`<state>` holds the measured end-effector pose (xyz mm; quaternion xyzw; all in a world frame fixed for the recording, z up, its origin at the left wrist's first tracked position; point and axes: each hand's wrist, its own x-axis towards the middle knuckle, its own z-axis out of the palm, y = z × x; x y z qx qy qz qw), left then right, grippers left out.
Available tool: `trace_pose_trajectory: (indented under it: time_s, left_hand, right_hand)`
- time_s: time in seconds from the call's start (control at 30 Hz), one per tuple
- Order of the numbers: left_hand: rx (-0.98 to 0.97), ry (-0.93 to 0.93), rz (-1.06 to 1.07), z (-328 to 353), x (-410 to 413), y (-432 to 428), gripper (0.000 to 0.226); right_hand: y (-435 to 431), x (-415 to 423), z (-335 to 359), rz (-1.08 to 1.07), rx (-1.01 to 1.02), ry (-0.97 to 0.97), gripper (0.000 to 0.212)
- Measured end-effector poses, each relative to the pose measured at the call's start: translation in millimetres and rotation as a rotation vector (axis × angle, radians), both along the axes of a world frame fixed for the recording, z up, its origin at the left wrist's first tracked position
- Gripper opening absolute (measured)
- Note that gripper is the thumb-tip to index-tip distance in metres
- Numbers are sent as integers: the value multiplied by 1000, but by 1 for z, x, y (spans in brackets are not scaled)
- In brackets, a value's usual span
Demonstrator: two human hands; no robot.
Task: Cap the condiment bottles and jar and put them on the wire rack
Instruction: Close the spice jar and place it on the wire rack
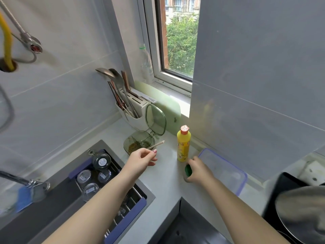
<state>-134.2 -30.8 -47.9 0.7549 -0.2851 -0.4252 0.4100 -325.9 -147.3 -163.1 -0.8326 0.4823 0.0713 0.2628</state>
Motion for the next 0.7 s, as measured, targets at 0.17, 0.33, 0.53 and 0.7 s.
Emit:
trace_pose_trajectory:
  time_s: [0.17, 0.33, 0.53, 0.7]
  left_hand:
    - [3, -4, 9, 1, 7, 5, 30]
    - [6, -4, -11, 6, 10, 9, 30]
    - [-9, -2, -23, 18, 7, 11, 33]
    - [8, 172, 1, 32, 8, 11, 41]
  right_hand:
    - [-5, 3, -5, -33, -2, -49, 44]
    - [-10, 2, 14, -194, 79, -356, 34]
    - [-15, 12, 81, -320, 279, -744, 32]
    - [-7, 29, 146, -176, 361, -900, 25]
